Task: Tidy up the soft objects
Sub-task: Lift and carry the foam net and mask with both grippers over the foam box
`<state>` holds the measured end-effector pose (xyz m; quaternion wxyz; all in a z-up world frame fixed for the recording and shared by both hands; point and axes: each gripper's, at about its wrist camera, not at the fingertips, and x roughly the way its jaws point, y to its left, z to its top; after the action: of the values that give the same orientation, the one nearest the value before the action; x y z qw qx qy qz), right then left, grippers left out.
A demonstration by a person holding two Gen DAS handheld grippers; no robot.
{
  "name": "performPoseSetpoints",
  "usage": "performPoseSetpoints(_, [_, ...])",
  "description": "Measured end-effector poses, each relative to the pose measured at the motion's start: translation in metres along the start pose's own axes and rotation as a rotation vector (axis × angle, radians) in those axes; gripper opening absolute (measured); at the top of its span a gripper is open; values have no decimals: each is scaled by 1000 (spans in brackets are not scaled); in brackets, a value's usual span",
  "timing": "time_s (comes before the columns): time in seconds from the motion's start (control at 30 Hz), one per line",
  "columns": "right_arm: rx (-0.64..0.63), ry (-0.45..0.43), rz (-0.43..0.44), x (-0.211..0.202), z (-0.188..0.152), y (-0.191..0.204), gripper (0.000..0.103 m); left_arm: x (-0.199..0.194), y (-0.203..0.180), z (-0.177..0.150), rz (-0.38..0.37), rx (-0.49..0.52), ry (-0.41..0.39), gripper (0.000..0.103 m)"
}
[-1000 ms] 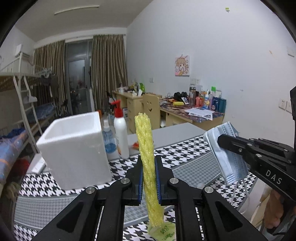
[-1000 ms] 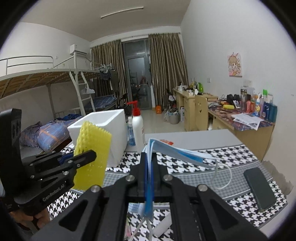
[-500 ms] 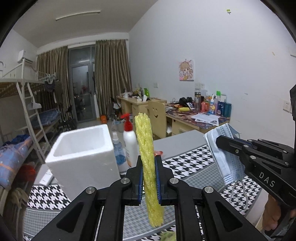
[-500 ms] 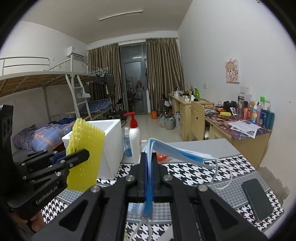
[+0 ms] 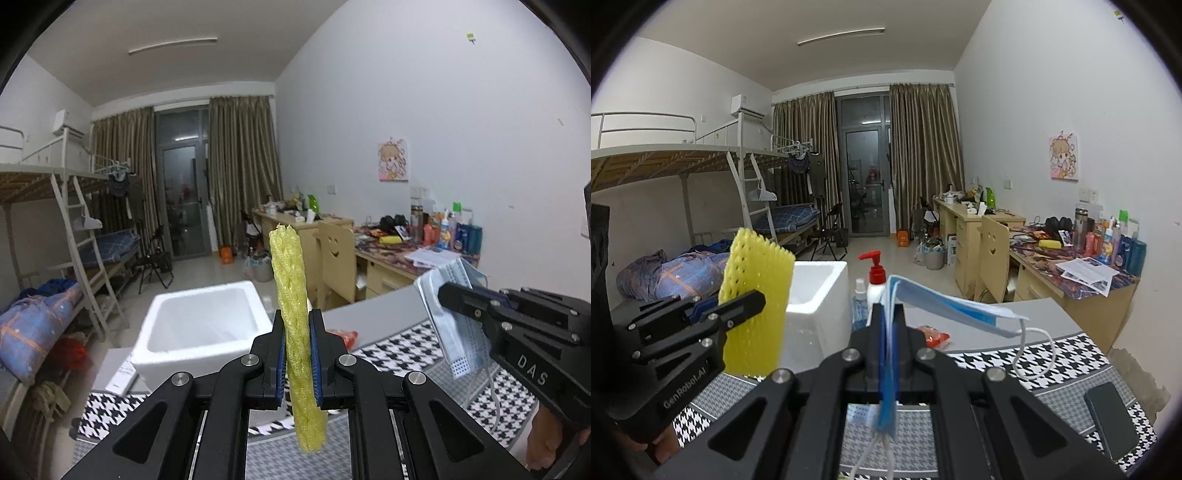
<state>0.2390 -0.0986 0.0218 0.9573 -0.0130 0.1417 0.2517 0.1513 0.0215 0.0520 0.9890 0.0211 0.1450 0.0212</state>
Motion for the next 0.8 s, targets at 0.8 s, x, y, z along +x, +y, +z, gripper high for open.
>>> performPoseSetpoints(0.8, [-37, 10, 21, 40, 34, 29, 5, 20, 42, 37, 58, -34, -55, 12])
